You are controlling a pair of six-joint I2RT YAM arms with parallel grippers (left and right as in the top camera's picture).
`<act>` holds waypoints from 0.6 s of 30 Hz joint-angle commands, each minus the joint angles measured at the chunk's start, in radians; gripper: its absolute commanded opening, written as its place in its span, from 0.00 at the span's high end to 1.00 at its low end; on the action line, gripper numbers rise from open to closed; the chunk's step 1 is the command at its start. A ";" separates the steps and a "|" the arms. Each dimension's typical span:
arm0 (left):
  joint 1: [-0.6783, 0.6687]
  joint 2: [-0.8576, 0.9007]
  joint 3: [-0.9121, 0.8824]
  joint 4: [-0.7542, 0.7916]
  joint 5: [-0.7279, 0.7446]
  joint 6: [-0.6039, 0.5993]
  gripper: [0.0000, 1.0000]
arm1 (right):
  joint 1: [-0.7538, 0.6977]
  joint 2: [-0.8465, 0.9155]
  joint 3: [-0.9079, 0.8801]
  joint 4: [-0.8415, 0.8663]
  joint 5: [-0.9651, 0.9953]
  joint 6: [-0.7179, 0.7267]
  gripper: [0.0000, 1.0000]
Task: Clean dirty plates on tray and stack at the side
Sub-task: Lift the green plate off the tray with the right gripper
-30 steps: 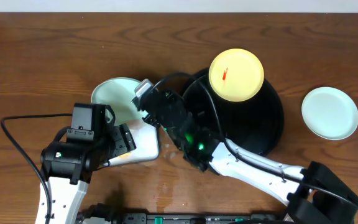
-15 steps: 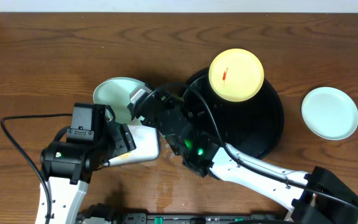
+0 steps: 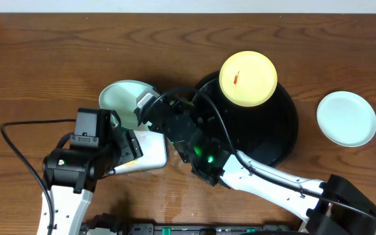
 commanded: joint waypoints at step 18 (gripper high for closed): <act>0.005 0.001 0.020 -0.002 0.002 -0.005 0.19 | 0.004 -0.022 0.025 0.162 0.036 -0.356 0.99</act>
